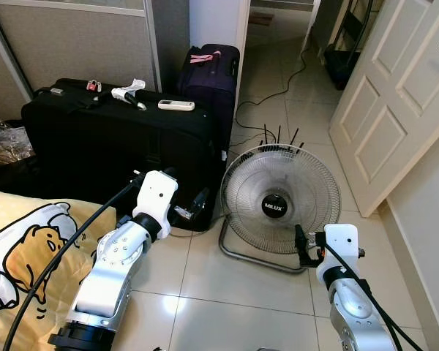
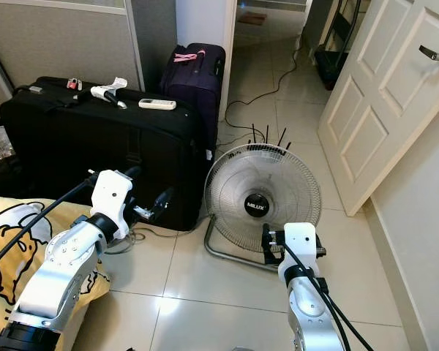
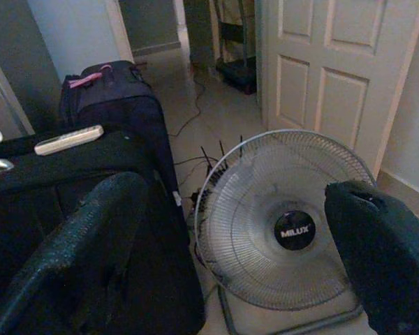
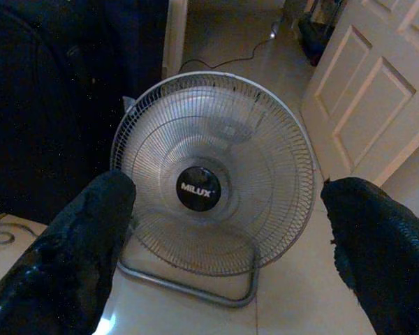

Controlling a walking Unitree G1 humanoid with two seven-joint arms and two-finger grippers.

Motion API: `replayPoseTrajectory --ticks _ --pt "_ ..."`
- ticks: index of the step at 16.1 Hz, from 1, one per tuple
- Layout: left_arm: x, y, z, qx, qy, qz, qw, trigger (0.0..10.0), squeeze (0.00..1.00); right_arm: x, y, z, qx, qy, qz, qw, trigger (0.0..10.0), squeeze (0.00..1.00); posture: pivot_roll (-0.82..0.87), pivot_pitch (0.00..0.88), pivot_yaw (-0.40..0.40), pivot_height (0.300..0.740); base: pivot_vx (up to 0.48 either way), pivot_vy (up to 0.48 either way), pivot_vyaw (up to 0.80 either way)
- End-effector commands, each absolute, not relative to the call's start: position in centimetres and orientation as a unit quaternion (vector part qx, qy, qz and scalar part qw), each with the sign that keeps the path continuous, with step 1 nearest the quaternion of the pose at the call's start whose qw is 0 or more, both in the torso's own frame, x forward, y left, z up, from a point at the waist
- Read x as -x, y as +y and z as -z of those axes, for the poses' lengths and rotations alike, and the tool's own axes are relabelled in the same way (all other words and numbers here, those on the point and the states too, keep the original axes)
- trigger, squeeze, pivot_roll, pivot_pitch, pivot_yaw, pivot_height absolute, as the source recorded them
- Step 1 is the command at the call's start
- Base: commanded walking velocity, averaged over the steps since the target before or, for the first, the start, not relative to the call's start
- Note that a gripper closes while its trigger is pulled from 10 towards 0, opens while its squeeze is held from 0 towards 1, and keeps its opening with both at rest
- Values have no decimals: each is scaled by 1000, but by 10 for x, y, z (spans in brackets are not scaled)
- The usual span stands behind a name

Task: Clean up the room

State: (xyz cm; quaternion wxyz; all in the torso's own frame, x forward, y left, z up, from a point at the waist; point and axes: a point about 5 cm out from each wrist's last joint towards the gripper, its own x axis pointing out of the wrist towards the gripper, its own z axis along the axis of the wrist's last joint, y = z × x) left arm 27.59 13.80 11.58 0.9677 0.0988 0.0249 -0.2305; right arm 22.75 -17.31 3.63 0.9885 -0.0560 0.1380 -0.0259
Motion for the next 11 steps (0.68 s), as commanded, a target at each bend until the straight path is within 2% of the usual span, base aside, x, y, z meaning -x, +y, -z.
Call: replayPoseTrajectory --ticks 1,9,11 --pt "-237 153 -85 -119 139 215 959 10000 0 -211 -163 -70 68 126 -108 984 10000 0 -23 0 28 740 0 0 0" --pt "-237 153 -85 -119 139 215 959 10000 0 -211 -163 -70 68 126 -108 984 10000 0 -23 0 28 740 0 0 0" --pt "-229 158 -73 -123 160 201 958 10000 0 -216 -169 -62 75 137 -90 984 10000 0 -21 0 21 740 0 0 0"
